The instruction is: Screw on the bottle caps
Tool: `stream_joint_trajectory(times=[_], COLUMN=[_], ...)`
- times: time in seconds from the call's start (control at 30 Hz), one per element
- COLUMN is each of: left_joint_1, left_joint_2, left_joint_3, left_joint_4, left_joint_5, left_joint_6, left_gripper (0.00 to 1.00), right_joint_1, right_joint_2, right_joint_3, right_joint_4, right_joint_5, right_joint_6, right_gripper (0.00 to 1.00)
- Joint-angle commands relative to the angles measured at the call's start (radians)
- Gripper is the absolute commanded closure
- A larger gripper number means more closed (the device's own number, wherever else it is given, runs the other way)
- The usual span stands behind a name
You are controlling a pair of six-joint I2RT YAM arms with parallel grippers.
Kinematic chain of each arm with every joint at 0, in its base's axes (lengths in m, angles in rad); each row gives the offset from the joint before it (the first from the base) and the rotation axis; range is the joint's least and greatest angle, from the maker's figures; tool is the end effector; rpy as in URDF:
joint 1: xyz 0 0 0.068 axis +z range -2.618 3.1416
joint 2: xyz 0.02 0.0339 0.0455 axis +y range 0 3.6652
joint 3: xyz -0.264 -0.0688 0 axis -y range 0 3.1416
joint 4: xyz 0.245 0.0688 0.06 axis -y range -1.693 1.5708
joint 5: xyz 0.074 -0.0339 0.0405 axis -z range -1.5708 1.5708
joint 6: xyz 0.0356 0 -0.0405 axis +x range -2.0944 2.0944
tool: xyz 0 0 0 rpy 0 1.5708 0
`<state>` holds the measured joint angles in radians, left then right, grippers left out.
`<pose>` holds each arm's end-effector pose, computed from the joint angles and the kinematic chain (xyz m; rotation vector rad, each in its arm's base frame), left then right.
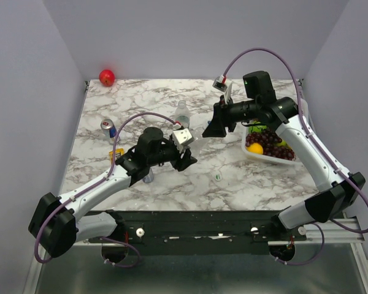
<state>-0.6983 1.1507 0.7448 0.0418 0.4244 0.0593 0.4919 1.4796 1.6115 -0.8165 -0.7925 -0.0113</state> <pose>0.1902 -0.1788 0.2750 1.0006 1.7228 -0.8296 0.2592 0.1676 0.4055 -0.9756 2.0321 1.1482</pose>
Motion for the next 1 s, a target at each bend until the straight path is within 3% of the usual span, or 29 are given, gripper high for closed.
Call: stream_joint_trajectory(times=[0.0, 0.07, 0.2, 0.27, 0.57, 0.8, 0.93, 0.97], left_joint_1=[0.003, 0.003, 0.003, 0.003, 0.003, 0.003, -0.033, -0.071], left_joint_2=[0.006, 0.006, 0.006, 0.006, 0.018, 0.029, 0.055, 0.064], left_joint_3=[-0.012, -0.015, -0.019, -0.021, -0.027, -0.022, 0.011, 0.024], left_joint_4=[0.076, 0.086, 0.093, 0.095, 0.121, 0.142, 0.168, 0.167], left_joint_5=[0.088, 0.093, 0.097, 0.102, 0.125, 0.106, -0.093, -0.218], left_joint_6=[-0.055, -0.056, -0.055, -0.055, -0.055, -0.099, -0.176, -0.185], left_gripper=[1.00, 1.00, 1.00, 1.00, 1.00, 1.00, 1.00, 1.00], right_joint_1=[0.007, 0.007, 0.007, 0.007, 0.005, 0.007, 0.007, 0.007], right_joint_2=[0.018, 0.030, 0.007, -0.004, 0.002, 0.021, 0.045, 0.060], right_joint_3=[0.028, 0.037, 0.002, -0.028, -0.039, -0.015, 0.039, 0.053], right_joint_4=[0.042, 0.046, 0.124, 0.165, 0.181, 0.185, 0.160, 0.151], right_joint_5=[-0.024, -0.024, 0.030, 0.050, 0.095, 0.107, 0.304, 0.344], right_joint_6=[0.000, 0.001, 0.066, 0.085, 0.080, 0.080, 0.151, 0.165], right_gripper=[0.36, 0.36, 0.49, 0.51, 0.46, 0.74, 0.82, 0.86])
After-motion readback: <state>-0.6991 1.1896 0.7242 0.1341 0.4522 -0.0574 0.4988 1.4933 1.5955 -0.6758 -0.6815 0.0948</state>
